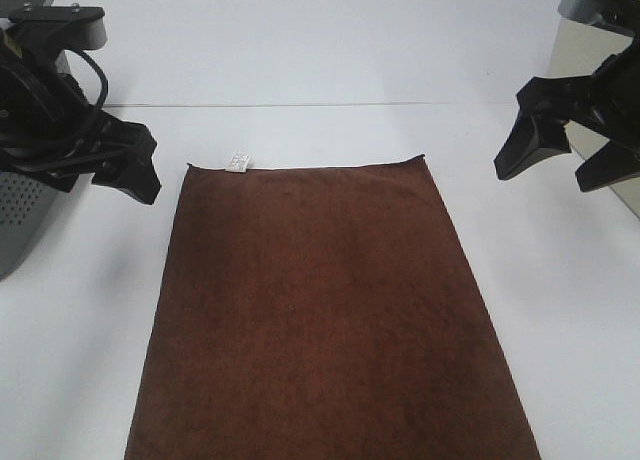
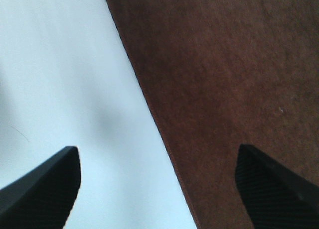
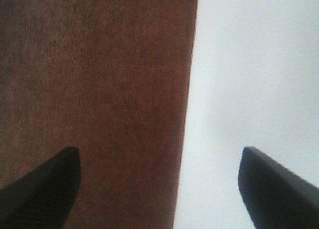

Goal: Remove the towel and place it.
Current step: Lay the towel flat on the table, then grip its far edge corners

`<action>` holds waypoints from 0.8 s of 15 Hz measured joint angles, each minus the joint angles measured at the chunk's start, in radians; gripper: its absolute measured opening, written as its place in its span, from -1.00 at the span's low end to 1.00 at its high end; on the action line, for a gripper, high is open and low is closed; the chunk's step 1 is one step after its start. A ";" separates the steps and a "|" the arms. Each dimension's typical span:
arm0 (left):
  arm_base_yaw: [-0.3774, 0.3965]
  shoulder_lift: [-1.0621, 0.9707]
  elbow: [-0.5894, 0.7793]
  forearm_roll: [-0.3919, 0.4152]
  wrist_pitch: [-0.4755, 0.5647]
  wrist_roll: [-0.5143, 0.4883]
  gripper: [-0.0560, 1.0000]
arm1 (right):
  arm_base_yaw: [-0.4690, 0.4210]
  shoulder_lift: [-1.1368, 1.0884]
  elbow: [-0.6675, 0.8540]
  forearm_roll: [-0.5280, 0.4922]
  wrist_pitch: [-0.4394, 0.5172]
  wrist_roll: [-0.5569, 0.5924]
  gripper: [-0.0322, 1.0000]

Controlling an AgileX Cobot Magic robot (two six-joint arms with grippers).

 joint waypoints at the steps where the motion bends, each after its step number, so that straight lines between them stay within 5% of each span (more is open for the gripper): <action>1: 0.009 0.008 -0.010 0.004 -0.010 0.003 0.65 | 0.000 0.032 -0.040 -0.007 0.021 0.002 0.67; 4: 0.060 0.085 -0.085 0.001 -0.011 0.003 0.92 | 0.000 0.229 -0.249 -0.080 0.145 -0.001 0.69; 12: 0.168 0.456 -0.419 -0.162 0.097 0.139 0.95 | 0.000 0.653 -0.690 -0.053 0.194 -0.144 0.69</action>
